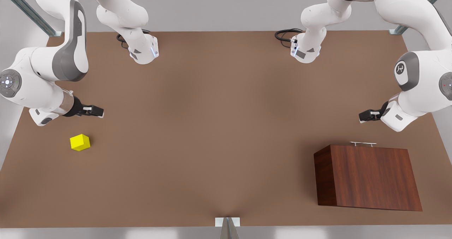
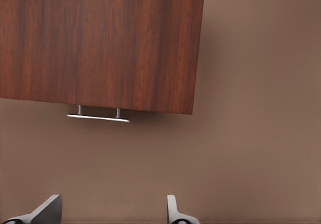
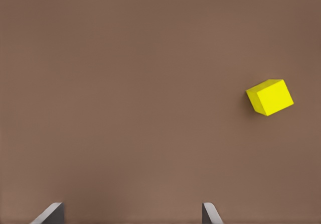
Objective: Open the drawer with left arm, place the square in the middle with right arm, and place the square in the drawer with left arm
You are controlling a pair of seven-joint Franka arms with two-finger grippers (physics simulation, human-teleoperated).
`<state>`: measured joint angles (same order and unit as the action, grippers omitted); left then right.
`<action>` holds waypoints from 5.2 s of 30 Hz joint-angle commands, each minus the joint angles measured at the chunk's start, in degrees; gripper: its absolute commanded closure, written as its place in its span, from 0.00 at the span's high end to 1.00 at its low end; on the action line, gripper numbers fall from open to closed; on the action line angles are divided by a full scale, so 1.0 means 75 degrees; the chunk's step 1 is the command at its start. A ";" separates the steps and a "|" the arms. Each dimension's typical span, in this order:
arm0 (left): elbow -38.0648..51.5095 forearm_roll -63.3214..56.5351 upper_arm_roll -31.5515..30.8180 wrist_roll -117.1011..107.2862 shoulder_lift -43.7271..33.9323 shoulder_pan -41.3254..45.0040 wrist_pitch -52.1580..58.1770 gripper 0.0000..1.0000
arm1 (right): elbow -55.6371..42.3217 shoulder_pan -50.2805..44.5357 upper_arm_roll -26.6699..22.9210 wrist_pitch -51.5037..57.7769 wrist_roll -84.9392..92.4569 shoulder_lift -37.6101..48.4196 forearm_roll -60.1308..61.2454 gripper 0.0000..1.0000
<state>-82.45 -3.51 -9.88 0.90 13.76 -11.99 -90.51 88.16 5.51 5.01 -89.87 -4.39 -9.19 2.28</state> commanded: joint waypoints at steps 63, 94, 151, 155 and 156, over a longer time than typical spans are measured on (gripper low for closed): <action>-0.6456 0.0082 0.1587 -0.9378 -0.0815 0.0004 -0.7842 1.00 | 0.1043 0.2734 -0.0410 -0.5115 -0.4277 -0.4153 0.0106 0.68; -0.6761 0.0047 0.1599 -0.9448 -0.1389 0.0086 -0.6940 1.00 | -0.0433 -0.5164 -0.0269 -0.3908 -0.9960 -0.3474 0.1629 0.48; -0.3002 0.0235 0.0277 -0.9613 -0.1602 0.0086 -0.1095 1.00 | -0.0352 -0.1016 -0.0281 -0.0158 -0.0129 -0.0110 -0.0023 1.00; -0.1839 -0.0270 -0.2783 -0.3238 -0.1039 0.0145 -0.0354 1.00 | -0.0328 -0.1016 -0.0281 -0.0532 -0.0129 -0.0239 0.0000 1.00; -0.1582 -0.0258 -0.3193 -0.3225 -0.0699 0.0215 -0.0366 1.00 | -0.0317 -0.1016 -0.0269 -0.0603 -0.0117 -0.0239 0.0000 1.00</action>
<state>-90.71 -4.54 -35.35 -23.88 11.72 -4.34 -93.10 85.78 -2.19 2.99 -94.39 -5.27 -11.06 2.28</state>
